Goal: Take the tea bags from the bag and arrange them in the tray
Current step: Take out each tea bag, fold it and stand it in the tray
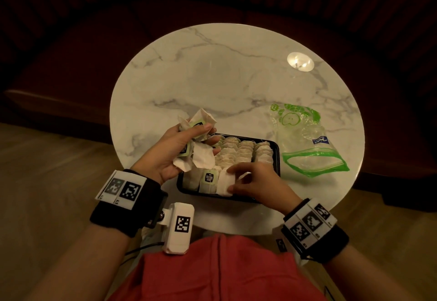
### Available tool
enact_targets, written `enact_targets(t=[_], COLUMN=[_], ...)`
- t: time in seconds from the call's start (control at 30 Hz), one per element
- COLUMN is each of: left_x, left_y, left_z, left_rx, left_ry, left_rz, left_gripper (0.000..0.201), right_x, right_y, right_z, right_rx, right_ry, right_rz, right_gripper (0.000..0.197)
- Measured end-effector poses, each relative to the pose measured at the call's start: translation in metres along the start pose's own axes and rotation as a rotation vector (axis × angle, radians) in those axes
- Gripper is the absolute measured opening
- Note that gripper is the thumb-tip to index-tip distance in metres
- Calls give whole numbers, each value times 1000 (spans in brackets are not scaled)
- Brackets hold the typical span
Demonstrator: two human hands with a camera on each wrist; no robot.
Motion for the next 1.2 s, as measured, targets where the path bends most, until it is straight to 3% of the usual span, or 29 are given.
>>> enact_targets(t=[0.1,0.2,0.3,0.4,0.53,0.67,0.9,1.07,1.2], left_x=[0,2,3,5,10,14,16,12,7], left_y=[-1,-2,-3,-6,-7,-6,0,1,1], left_z=[0,-2,-4,-8,-17,-22,-23,-21,-9], left_rx=[-5,-11,-46,-59,-121,-170,-219,-179,-175], left_ry=[2,-5,-11,-30,-84,-112,-127,-87,-1], left_rz=[9,25,42,64,78,71,41,49,21], left_gripper=[36,33,38,36,37,34,36,40,31], right_x=[-4,-6,-2,6,4,-3,-9,-7,-7], right_y=[-6,-12,-33,-56,-74,-76,-77,-77,-76], right_z=[-5,5,36,65,70,72,73,80,85], right_rx=[264,322,182,-156,-247,-293,-428,-487,-539], right_ry=[-5,24,221,400,431,476,402,474,479], right_rz=[84,111,188,265,304,318,316,317,326], right_gripper=[43,39,20,17,24,6,9,9,9])
Point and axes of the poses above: each hand's wrist, its own x-axis away from the middle knuckle, its own z-axis out of the back of the hand, y = z × x, the point moved 7 cm from there along -x, towards the middle knuckle, and after that the axes turned 3 degrees about -z, right-handed, at the moved point
